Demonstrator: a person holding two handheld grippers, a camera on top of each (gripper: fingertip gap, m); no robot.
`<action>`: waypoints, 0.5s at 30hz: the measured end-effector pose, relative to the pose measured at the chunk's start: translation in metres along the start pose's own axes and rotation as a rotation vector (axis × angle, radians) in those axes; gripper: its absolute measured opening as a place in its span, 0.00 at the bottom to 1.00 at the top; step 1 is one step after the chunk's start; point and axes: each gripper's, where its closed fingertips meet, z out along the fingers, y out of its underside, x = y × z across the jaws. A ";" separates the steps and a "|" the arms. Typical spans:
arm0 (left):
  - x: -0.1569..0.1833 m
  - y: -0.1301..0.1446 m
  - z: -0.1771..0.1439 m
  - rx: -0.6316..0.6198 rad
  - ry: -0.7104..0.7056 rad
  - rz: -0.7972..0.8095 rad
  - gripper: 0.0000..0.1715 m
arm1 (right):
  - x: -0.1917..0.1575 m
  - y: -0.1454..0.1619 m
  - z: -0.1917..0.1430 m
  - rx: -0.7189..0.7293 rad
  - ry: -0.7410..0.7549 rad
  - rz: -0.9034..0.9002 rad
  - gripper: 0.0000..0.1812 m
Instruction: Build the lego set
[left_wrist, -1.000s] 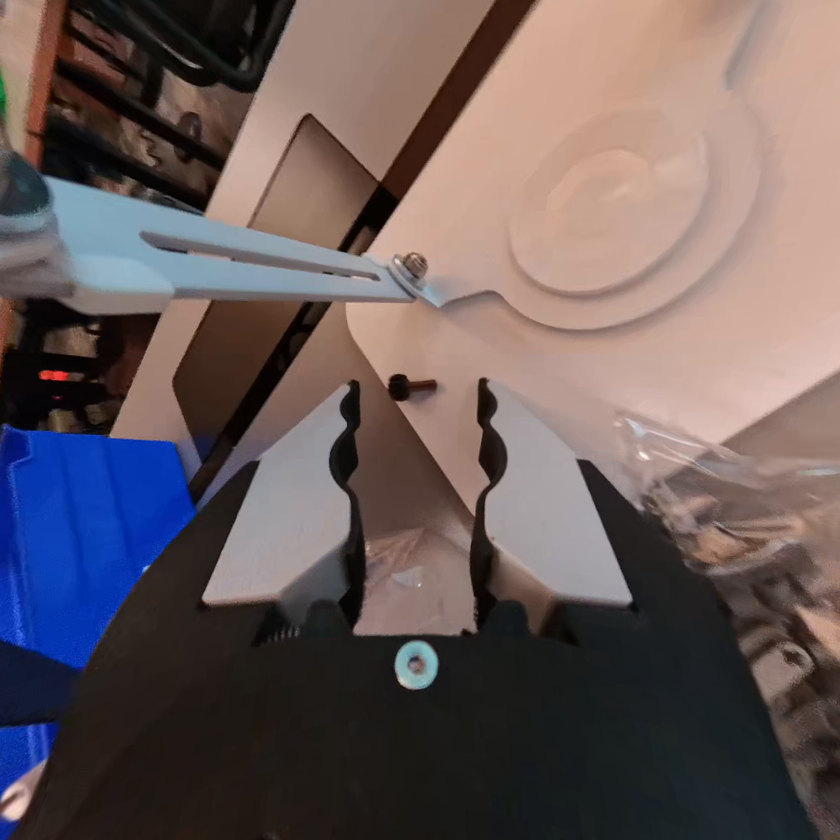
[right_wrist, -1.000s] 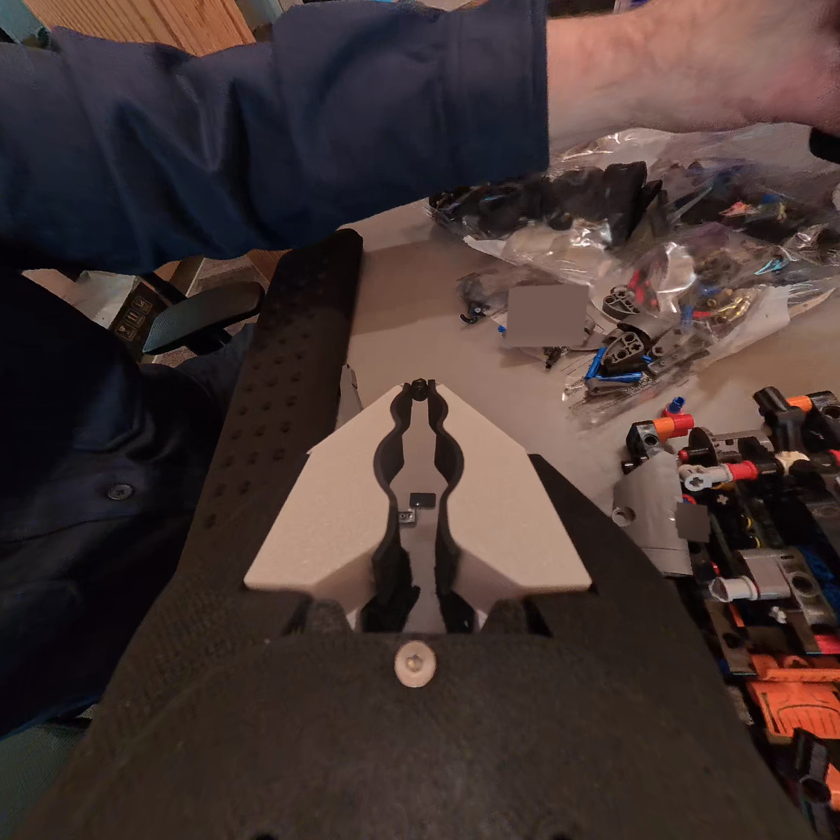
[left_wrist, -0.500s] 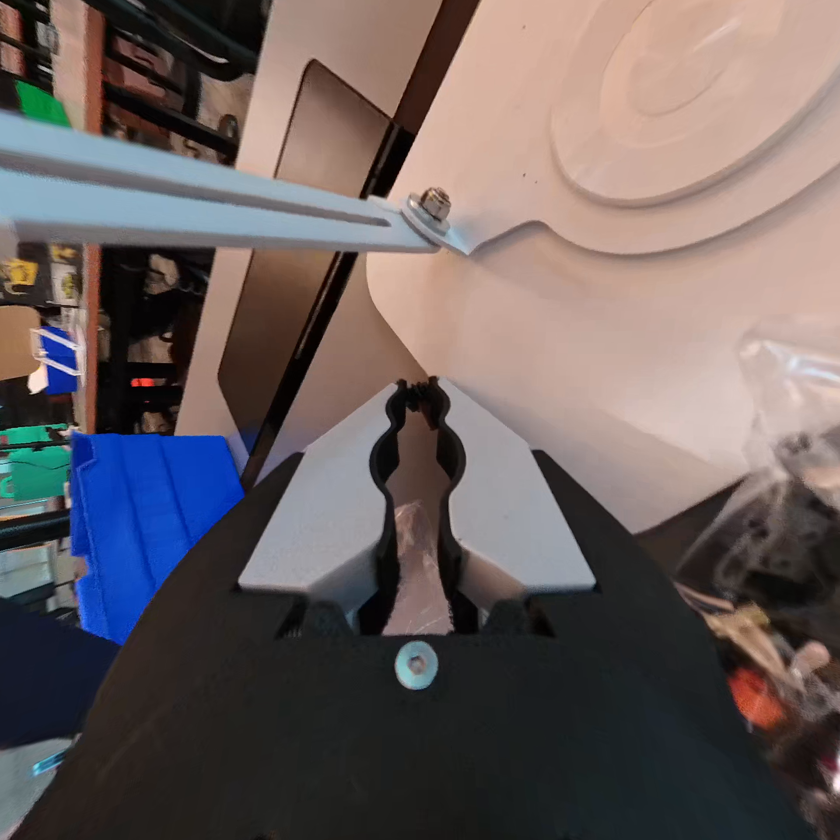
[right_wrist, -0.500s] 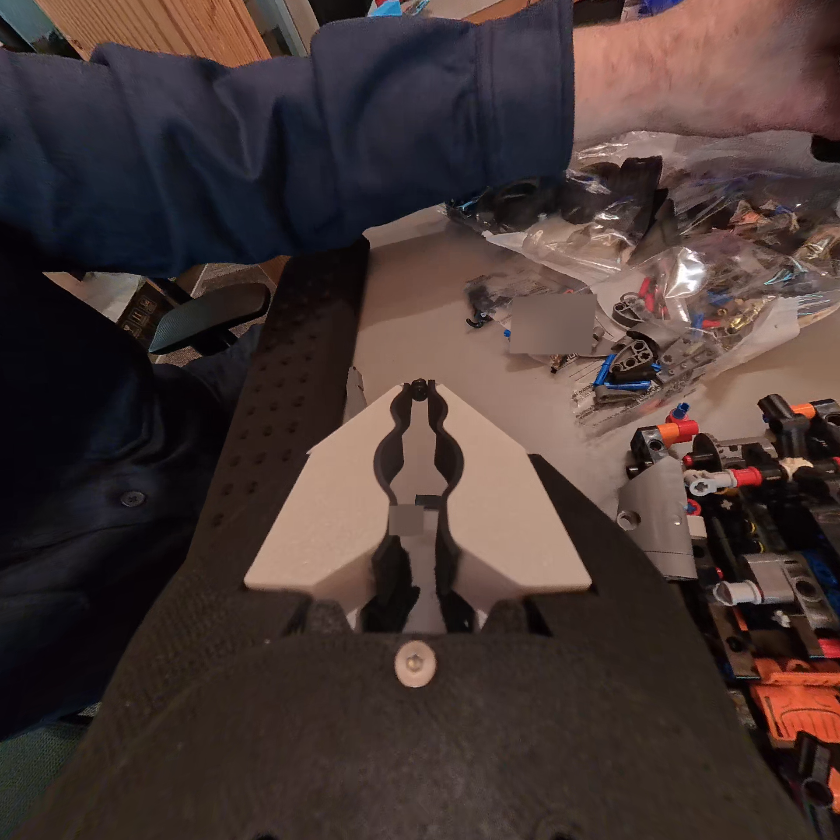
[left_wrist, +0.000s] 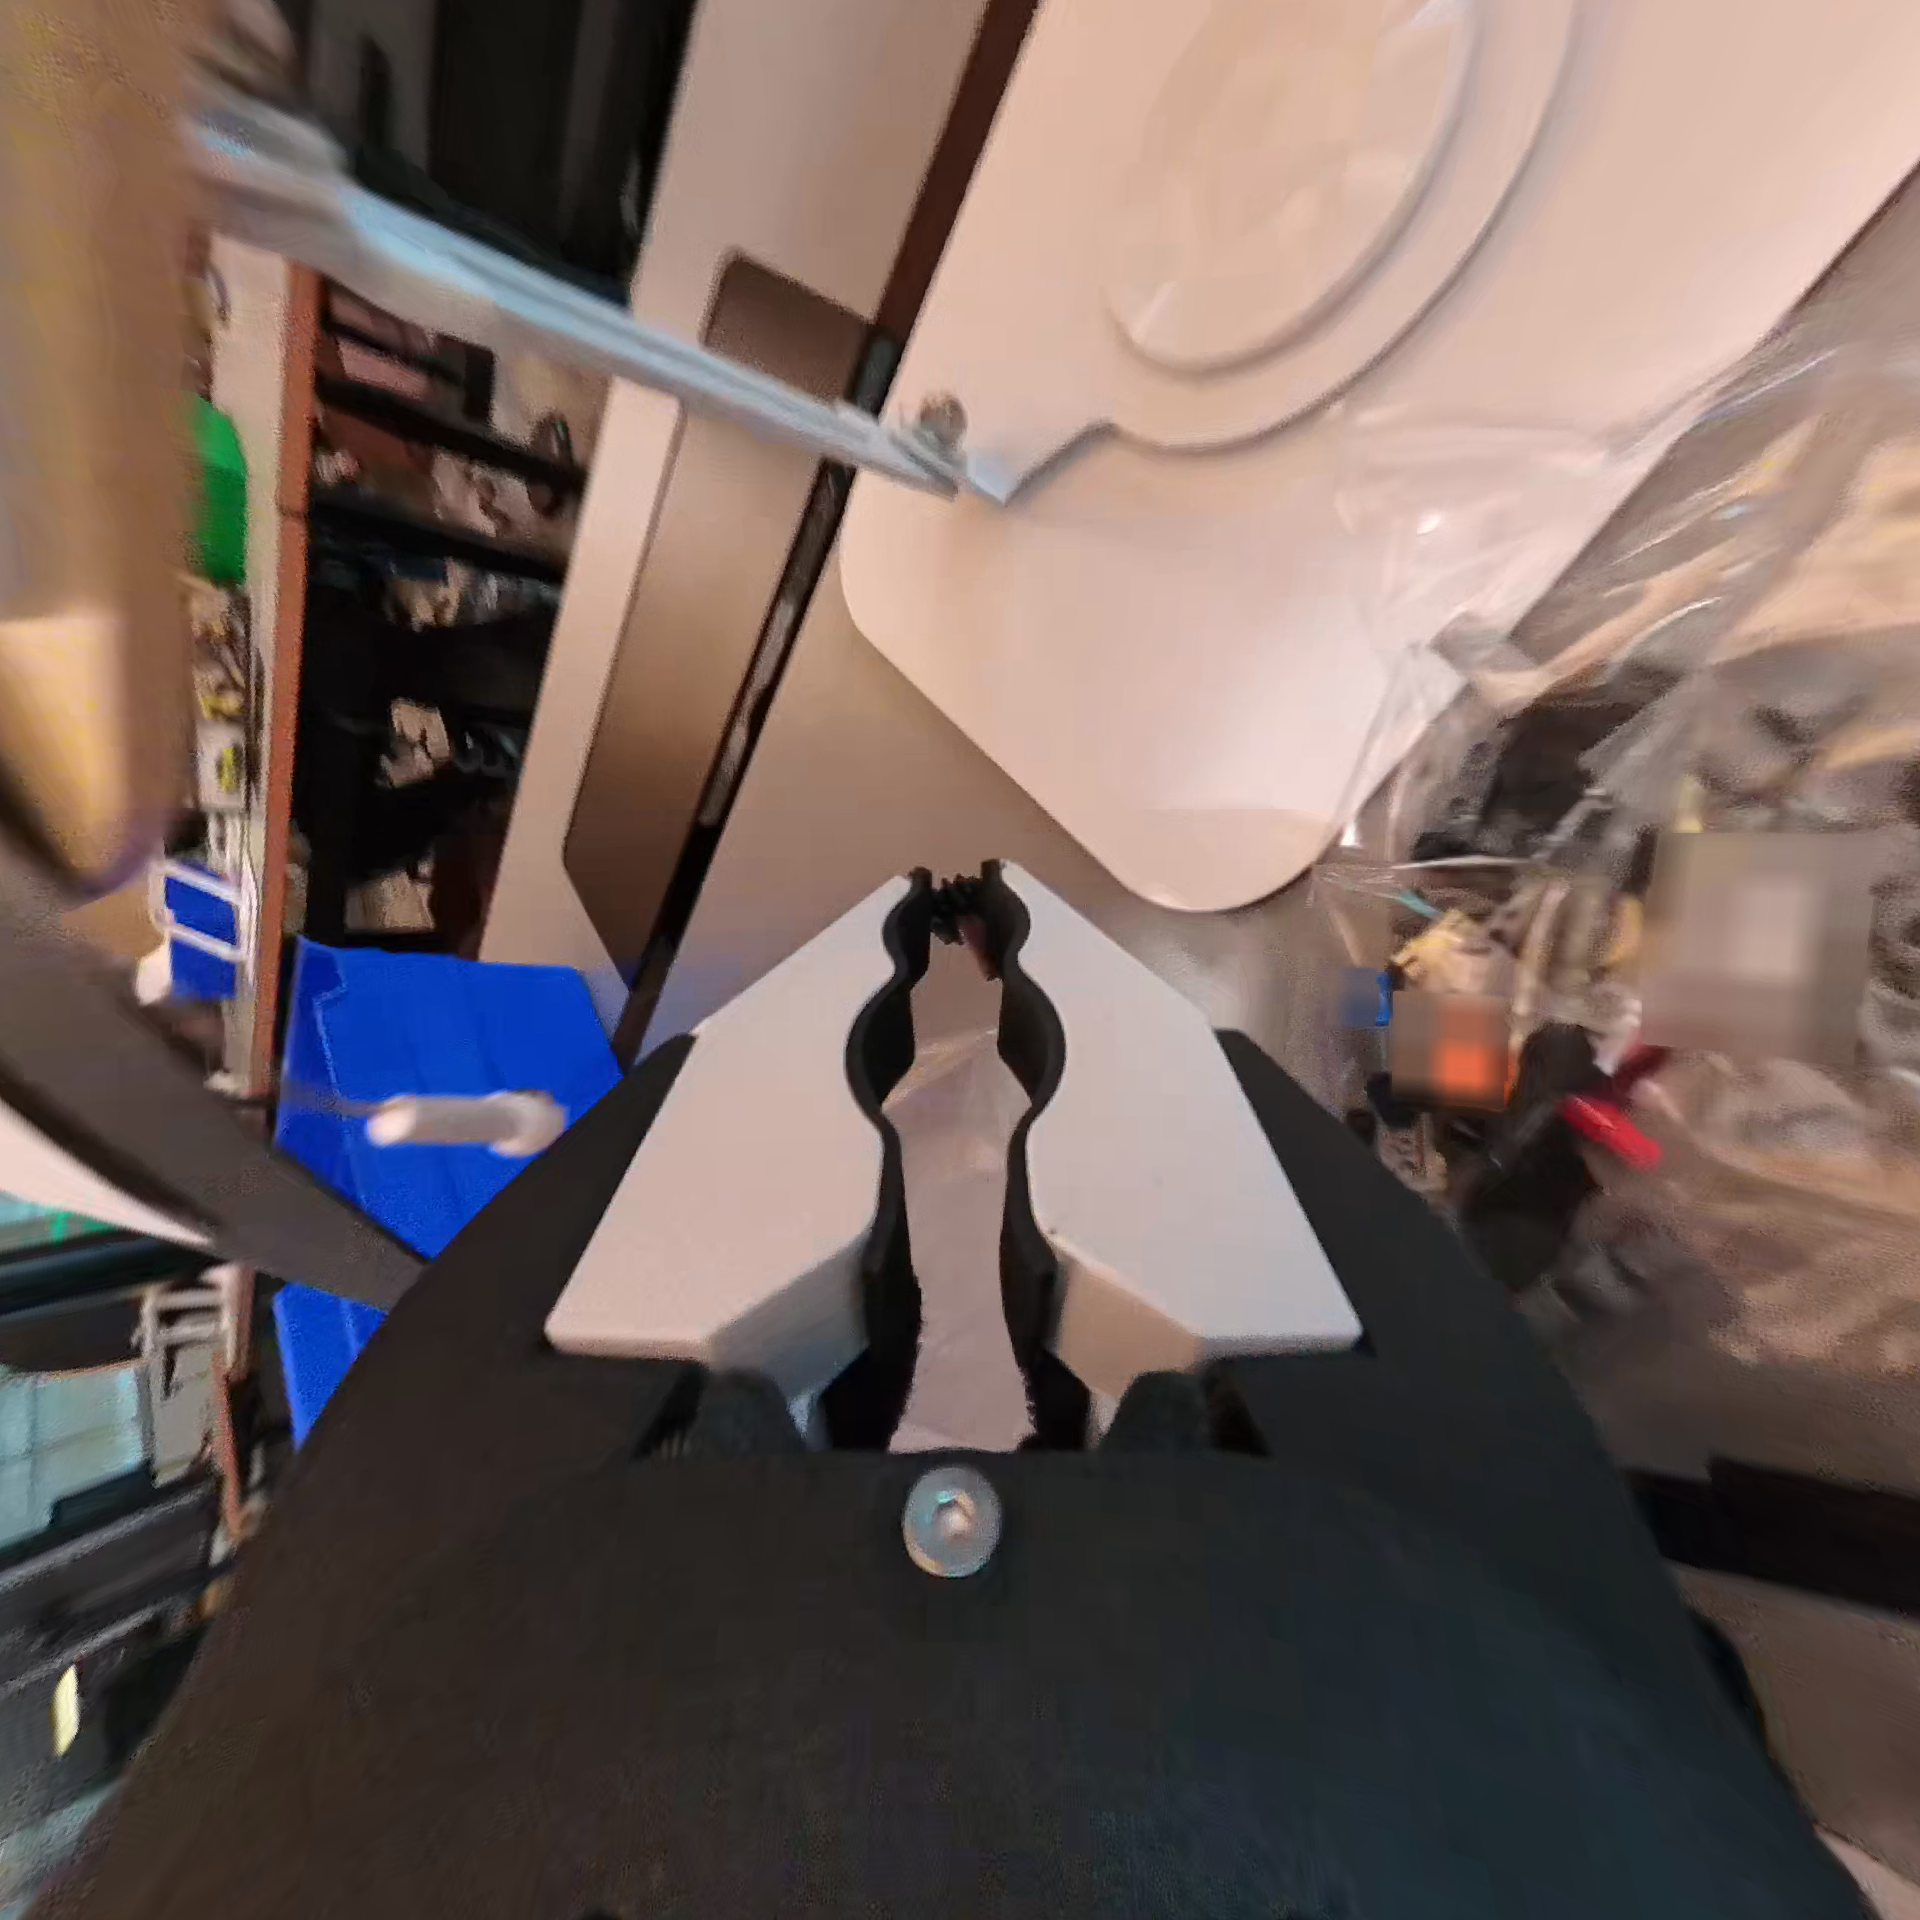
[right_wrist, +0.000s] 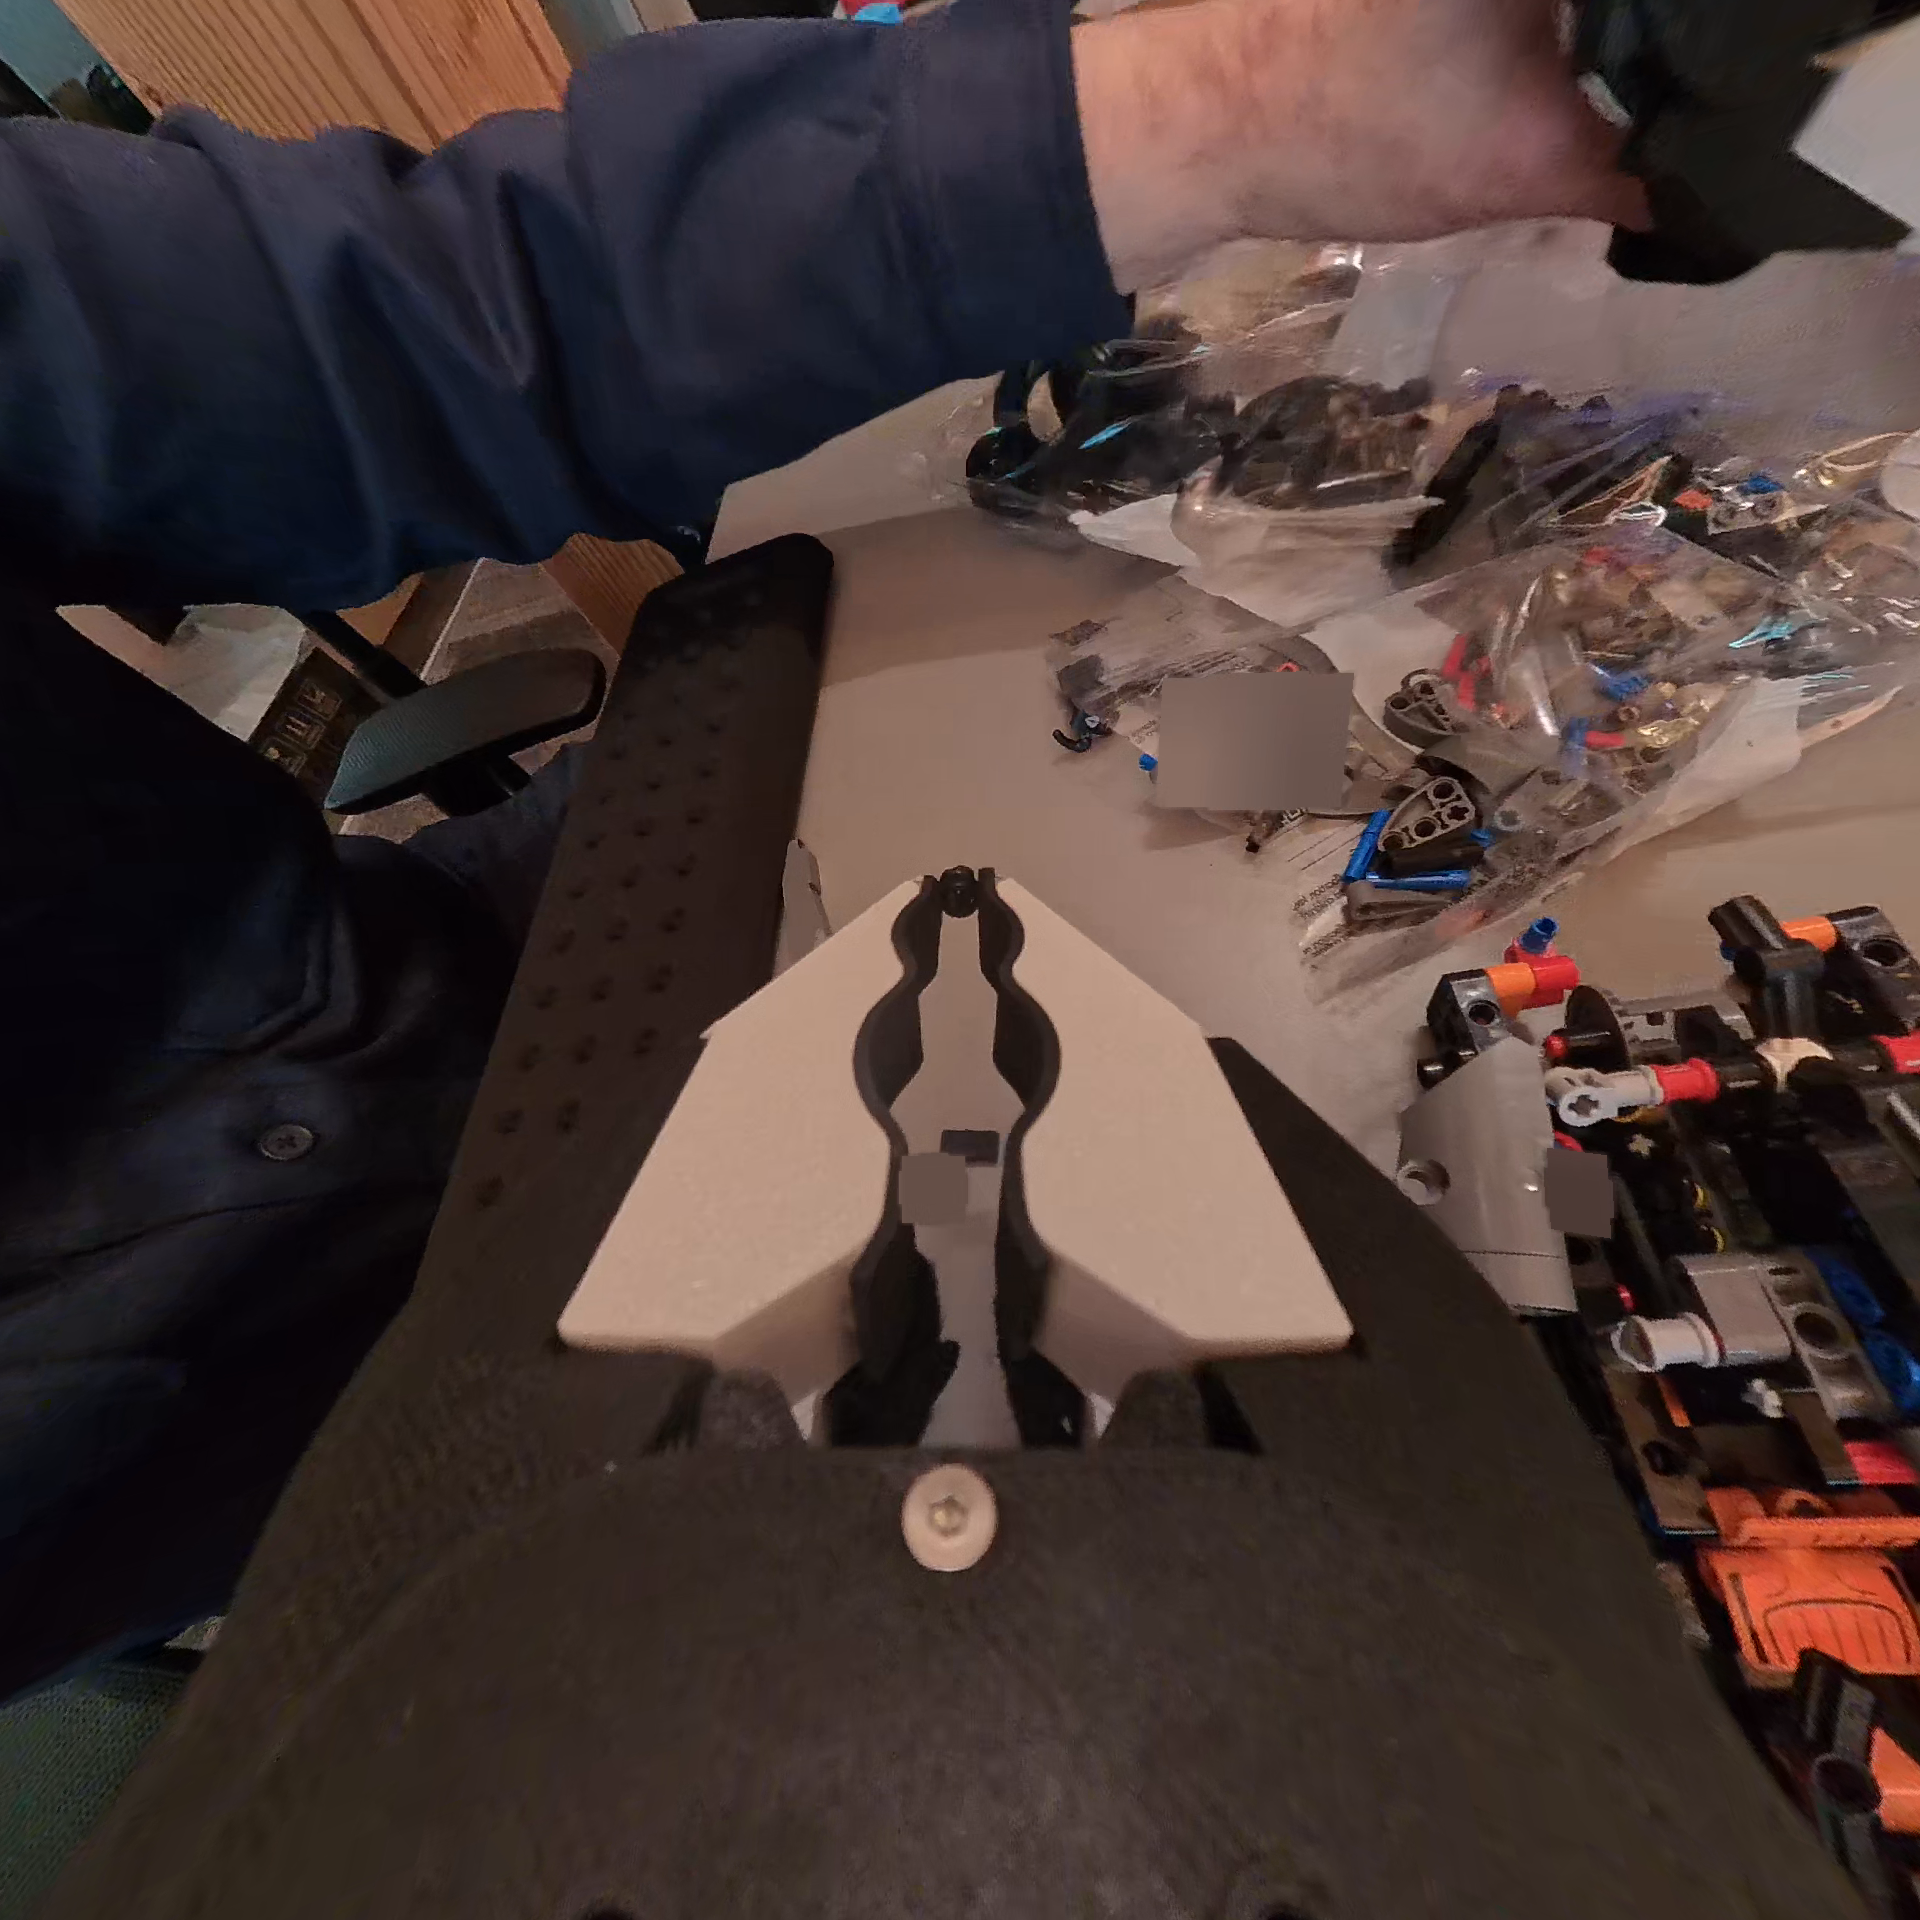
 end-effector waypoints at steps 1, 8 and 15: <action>-0.001 -0.007 -0.010 0.056 0.005 -0.002 0.04 | 0.001 0.000 -0.001 0.002 0.004 0.003 0.03; 0.007 -0.059 -0.101 0.428 0.233 -0.246 0.04 | 0.012 0.031 0.015 -0.195 0.101 -0.065 0.03; 0.061 -0.103 -0.180 0.735 0.629 -0.445 0.04 | 0.021 0.007 0.010 -0.096 0.222 -0.169 0.14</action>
